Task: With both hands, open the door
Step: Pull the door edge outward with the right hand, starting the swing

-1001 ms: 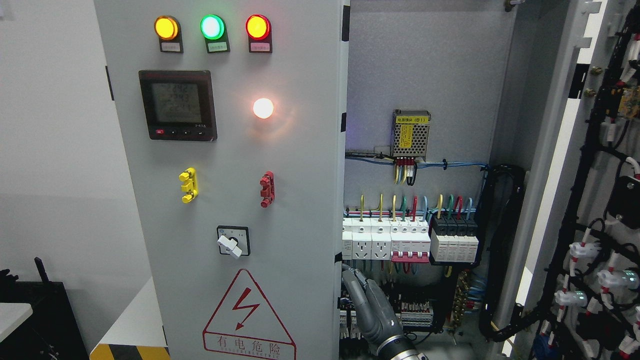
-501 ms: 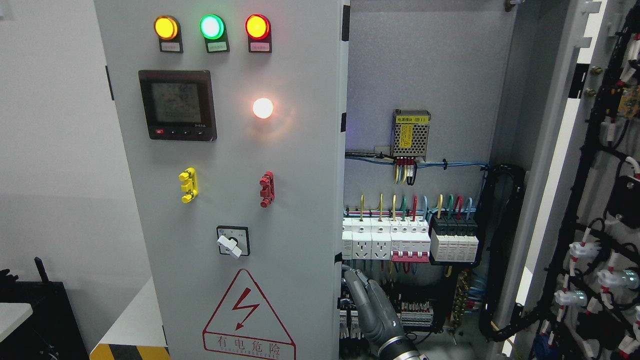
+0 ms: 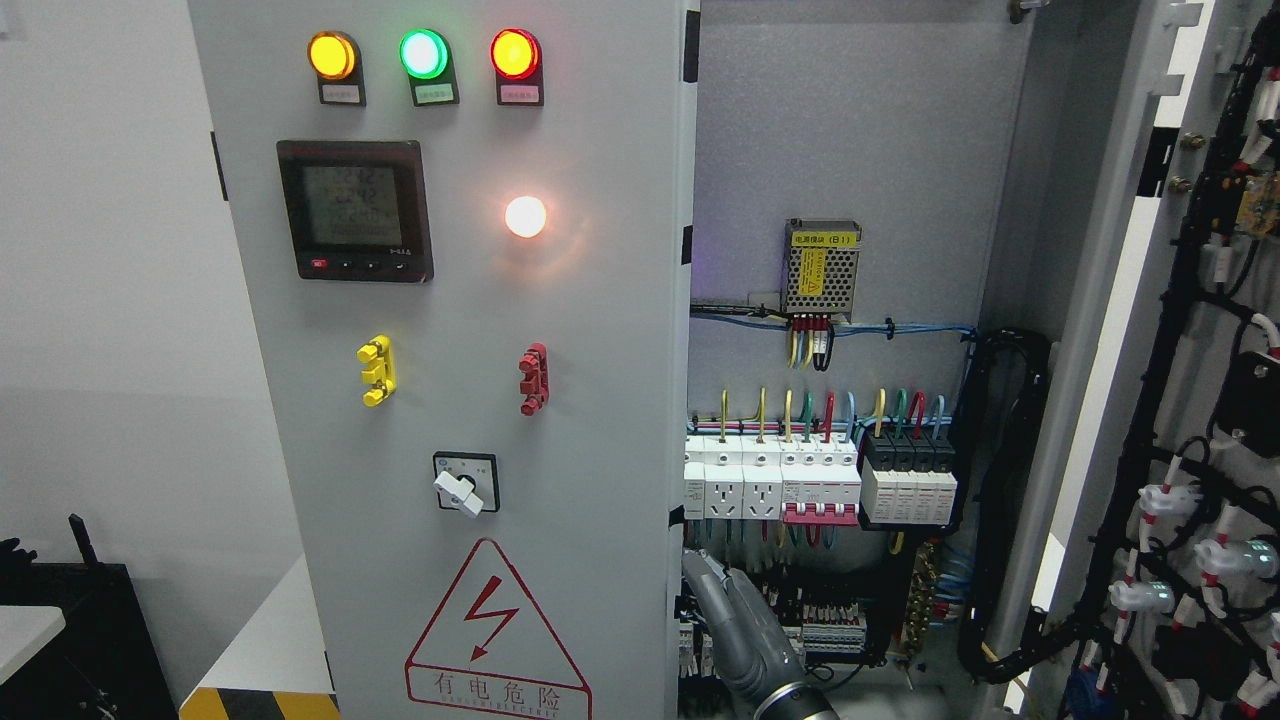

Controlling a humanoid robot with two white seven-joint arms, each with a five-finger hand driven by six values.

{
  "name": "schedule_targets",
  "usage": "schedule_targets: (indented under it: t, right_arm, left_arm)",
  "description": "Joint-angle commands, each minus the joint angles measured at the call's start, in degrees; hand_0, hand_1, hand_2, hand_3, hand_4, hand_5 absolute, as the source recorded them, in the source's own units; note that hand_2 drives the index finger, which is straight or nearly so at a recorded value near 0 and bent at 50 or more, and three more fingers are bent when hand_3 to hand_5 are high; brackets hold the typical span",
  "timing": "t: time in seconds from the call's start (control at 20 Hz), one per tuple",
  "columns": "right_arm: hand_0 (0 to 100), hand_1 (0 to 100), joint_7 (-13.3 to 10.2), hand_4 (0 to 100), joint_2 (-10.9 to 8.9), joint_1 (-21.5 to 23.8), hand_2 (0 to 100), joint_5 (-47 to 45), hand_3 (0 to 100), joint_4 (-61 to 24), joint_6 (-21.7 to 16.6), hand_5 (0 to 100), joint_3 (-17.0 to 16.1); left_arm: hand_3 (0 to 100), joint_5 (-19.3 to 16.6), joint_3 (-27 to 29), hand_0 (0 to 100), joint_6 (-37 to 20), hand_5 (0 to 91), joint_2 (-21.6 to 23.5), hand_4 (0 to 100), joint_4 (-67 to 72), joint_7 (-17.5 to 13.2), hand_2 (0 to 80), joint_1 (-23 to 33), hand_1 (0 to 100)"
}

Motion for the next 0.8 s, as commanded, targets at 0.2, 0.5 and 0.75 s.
schedule_targets:
  t: [0.2,0.5,0.75]
  right_arm:
    - [52,0,2.17,52,-2.43,0.07,31,-6.34,55,-0.28,-0.1,49,-0.18]
    - [52,0,6.56,53,-3.67,-0.2,32,-6.87,56,-0.19,-0.1,50,-0.27]
    - [51,0,8.94,54,-3.84,-0.55,33,-6.87,57,-0.1,0.07,51,-0.18]
  left_arm:
    - [0,0.0,0.0,12,-0.02,0.0,-1.49,0,0.0,0.03,0.0,0.01,39]
    - [0,0.0,0.0,12,0.07,0.0,-1.49,0,0.0,0.03,0.0,0.01,39]
    - [0,0.0,0.0,12,-0.02,0.0,-1.49,0,0.0,0.03,0.0,0.01,39]
